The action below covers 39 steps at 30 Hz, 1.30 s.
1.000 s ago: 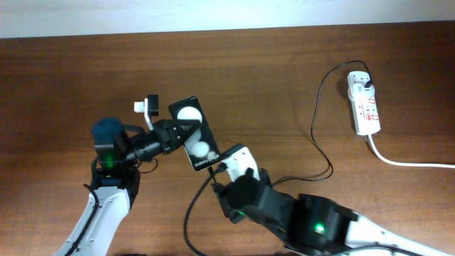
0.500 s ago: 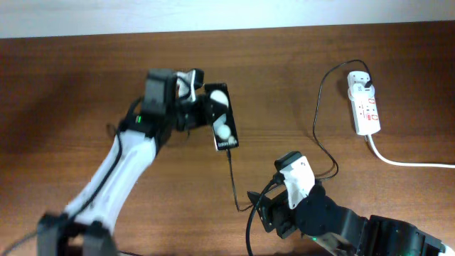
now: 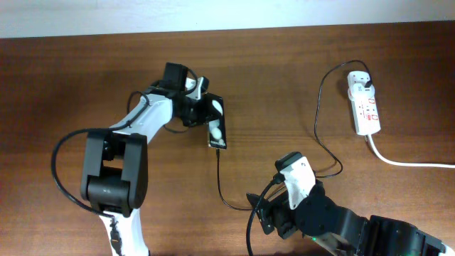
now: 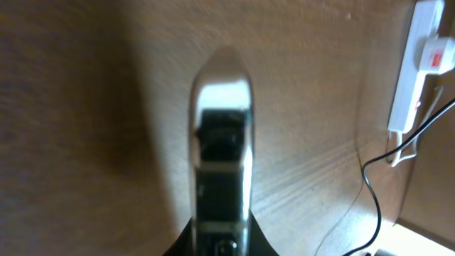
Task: Plug charger to phone and switch on socket
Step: 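Lower the phone with the left gripper toward the table center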
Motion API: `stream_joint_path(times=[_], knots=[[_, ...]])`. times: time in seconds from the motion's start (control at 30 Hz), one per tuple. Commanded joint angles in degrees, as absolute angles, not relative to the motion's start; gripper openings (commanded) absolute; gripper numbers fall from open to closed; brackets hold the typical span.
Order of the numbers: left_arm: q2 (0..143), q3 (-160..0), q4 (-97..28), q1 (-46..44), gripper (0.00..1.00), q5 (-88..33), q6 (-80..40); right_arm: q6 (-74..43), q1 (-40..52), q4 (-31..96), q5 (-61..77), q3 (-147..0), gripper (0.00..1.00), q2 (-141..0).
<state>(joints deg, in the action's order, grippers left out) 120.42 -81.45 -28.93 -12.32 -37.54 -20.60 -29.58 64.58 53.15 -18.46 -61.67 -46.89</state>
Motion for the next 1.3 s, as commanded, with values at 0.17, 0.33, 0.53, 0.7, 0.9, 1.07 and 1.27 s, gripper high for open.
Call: stream_joint_path(times=[0.17,0.33,0.53,0.7,0.9,1.07,1.27], knots=[[124.16,-83.37,-26.41,-10.52,0.00,-40.71,-16.95,-29.41,64.45,53.12,-20.18,-62.70,0.89,-49.52],[125.62,-83.37,-26.37,-8.01,0.00,-40.66,-15.46,-29.43,64.45,52.73,-20.16,-62.67,0.89,-51.75],[125.67,-83.37,-26.44,-3.16,0.00,-43.07,-15.27,-29.39,64.45,49.15,-20.23,-62.67,0.93,-52.25],[125.69,-83.37,-23.83,-6.61,0.00,-43.75,-14.68,-29.41,64.45,47.81,-20.18,-62.67,0.93,-52.71],[125.73,-83.37,-17.32,-10.28,0.00,-43.70,-17.30,-29.43,64.45,47.79,-19.77,-62.67,0.93,-52.77],[127.61,-83.37,-12.10,-11.44,0.02,-43.72,-21.37,-29.41,64.45,47.79,-19.53,-62.67,0.94,-52.77],[131.79,-83.37,-11.64,-12.60,0.04,-47.18,-24.82,-29.41,64.45,47.81,-19.55,-62.67,0.94,-52.77]])
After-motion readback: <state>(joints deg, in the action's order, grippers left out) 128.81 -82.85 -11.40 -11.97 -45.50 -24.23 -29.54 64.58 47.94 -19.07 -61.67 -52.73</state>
